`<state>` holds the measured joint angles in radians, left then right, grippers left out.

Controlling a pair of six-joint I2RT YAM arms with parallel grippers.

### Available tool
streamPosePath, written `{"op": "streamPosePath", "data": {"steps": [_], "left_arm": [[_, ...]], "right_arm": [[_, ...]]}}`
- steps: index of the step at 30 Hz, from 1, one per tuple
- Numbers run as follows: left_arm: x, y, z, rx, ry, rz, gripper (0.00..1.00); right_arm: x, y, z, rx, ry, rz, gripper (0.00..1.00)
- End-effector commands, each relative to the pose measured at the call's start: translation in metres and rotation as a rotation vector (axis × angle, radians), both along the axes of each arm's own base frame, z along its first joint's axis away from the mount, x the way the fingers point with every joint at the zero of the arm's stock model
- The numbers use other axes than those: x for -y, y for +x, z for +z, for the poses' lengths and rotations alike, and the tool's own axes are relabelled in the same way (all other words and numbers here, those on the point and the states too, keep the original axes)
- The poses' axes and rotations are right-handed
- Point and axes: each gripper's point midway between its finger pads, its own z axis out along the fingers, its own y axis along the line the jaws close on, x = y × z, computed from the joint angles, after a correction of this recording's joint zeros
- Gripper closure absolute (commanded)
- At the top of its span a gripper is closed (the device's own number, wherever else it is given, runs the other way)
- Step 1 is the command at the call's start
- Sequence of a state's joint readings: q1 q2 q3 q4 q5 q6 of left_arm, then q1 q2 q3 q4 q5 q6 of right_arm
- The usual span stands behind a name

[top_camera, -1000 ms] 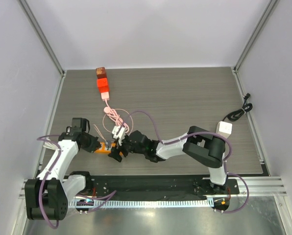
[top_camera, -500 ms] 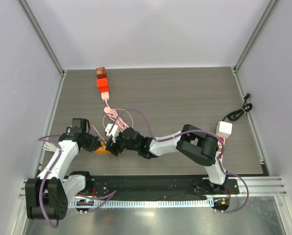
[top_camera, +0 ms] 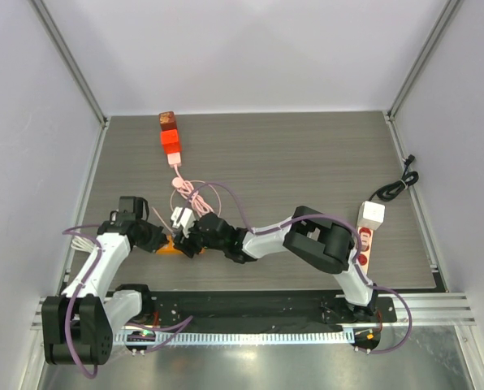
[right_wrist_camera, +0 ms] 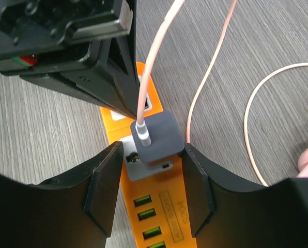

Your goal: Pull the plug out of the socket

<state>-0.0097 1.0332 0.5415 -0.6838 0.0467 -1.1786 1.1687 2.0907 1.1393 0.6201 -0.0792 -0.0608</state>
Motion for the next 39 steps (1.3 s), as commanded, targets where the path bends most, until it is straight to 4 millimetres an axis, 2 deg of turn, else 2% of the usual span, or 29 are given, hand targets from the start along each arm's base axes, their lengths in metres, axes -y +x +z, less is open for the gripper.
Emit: {"op": "streamPosePath", "data": {"steps": [1, 7, 9, 11, 13, 16, 17, 19, 20, 28, 33, 39], "left_arm": [[-0.008, -0.032, -0.023, -0.146, 0.041, 0.008, 1.0], [-0.015, -0.035, -0.025, -0.161, 0.077, 0.016, 1.0], [-0.015, -0.037, -0.026, -0.168, 0.079, 0.018, 1.0], [-0.014, -0.038, -0.027, -0.174, 0.076, 0.016, 1.0], [-0.014, -0.039, -0.027, -0.18, 0.074, 0.018, 1.0], [-0.015, -0.04, -0.028, -0.189, 0.078, 0.015, 1.0], [-0.015, -0.04, -0.03, -0.197, 0.078, 0.015, 1.0], [-0.015, -0.04, -0.031, -0.207, 0.077, 0.013, 1.0], [-0.015, -0.042, -0.033, -0.23, 0.076, 0.01, 1.0], [-0.016, -0.051, -0.045, -0.316, 0.088, -0.018, 1.0], [-0.018, -0.056, -0.049, -0.319, 0.103, -0.02, 1.0], [-0.019, -0.06, -0.051, -0.321, 0.106, -0.033, 1.0]], "right_arm": [[-0.015, 0.008, 0.02, 0.045, 0.057, -0.003, 0.46], [-0.019, 0.013, 0.019, 0.052, 0.066, -0.021, 0.46], [-0.02, 0.014, 0.018, 0.053, 0.065, -0.023, 0.5], [-0.02, 0.013, 0.016, 0.052, 0.058, -0.017, 0.6], [-0.019, 0.013, 0.017, 0.052, 0.057, -0.019, 0.61], [-0.018, 0.013, 0.021, 0.057, 0.064, -0.018, 0.73], [-0.018, 0.012, 0.021, 0.056, 0.064, -0.015, 0.8], [-0.019, 0.009, 0.023, 0.051, 0.073, 0.0, 0.87], [-0.02, 0.007, 0.024, 0.047, 0.078, 0.005, 0.98], [-0.017, 0.01, 0.052, 0.018, 0.219, -0.059, 0.99], [-0.023, 0.016, 0.061, -0.013, 0.288, -0.099, 0.99], [-0.025, 0.012, 0.071, 0.006, 0.296, -0.086, 0.99]]}}
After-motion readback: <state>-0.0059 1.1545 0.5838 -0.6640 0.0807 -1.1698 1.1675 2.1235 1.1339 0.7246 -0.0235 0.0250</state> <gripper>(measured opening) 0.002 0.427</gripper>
